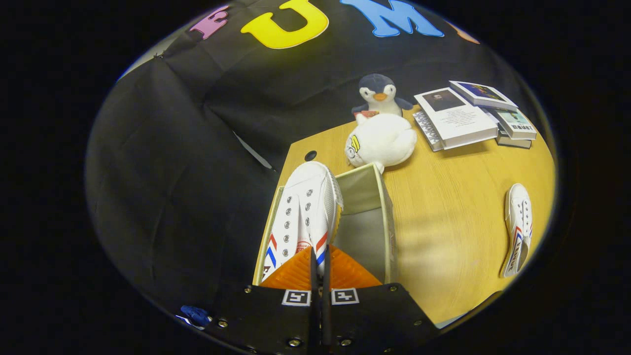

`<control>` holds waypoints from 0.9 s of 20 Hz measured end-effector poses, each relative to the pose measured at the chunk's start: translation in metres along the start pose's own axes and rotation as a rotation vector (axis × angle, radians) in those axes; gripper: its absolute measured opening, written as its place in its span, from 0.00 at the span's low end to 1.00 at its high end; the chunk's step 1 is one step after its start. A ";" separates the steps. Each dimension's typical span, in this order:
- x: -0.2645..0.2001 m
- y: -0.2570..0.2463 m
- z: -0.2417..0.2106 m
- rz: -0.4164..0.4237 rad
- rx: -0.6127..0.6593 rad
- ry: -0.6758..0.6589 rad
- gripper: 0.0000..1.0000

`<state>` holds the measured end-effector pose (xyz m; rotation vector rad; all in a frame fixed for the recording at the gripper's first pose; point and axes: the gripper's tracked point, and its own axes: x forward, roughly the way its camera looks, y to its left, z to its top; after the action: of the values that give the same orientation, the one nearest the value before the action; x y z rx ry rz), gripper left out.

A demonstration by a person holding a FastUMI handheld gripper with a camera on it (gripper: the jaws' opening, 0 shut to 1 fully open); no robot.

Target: Open the storage box then place both shoes into the box .Put the left shoe in first, then the right shoe, with the right side of both shoes facing outward in a uniform manner.

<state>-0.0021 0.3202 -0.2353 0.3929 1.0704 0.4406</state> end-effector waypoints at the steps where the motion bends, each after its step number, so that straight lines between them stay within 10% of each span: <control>1: 0.006 0.002 -0.004 -0.002 0.003 0.011 0.01; 18: 0.075 0.008 -0.040 -0.074 -0.001 0.097 0.01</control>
<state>-0.0089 0.3700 -0.3049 0.3325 1.1754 0.3977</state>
